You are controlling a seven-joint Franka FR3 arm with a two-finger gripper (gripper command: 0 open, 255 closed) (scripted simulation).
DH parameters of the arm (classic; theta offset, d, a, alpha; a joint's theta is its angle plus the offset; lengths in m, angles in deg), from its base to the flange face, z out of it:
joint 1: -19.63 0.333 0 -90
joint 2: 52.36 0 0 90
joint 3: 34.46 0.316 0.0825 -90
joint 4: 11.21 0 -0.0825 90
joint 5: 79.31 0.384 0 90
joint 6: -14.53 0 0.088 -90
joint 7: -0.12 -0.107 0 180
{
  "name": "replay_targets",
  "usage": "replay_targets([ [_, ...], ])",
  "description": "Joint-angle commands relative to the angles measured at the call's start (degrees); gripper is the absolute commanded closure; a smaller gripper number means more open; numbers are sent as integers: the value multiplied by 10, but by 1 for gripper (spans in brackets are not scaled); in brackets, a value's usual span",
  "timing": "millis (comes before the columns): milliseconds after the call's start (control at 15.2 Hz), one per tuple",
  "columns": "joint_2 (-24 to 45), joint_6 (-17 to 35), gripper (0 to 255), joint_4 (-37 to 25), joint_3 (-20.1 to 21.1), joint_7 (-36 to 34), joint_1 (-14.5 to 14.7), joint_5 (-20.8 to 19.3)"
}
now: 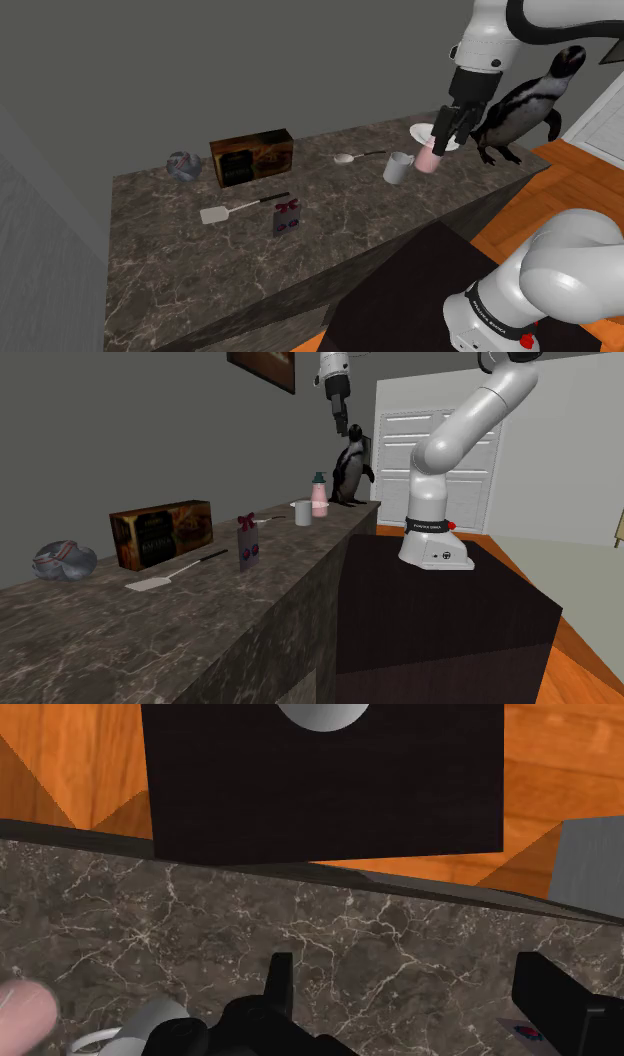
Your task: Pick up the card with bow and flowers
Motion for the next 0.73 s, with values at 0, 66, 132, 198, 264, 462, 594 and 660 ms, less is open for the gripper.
replay_targets([
  [0,0,0,0,0,0,0,0,0],
  [66,20,5,0,-6,10,-15,3,9],
  [132,41,10,0,-13,20,-30,6,18],
  [198,63,14,0,-21,30,-44,9,26],
  [264,85,19,0,-29,39,-59,11,34],
  [462,153,31,0,-58,65,-101,18,56],
  [594,200,38,0,-81,81,-129,23,68],
  [660,224,41,0,-94,88,-142,25,73],
])
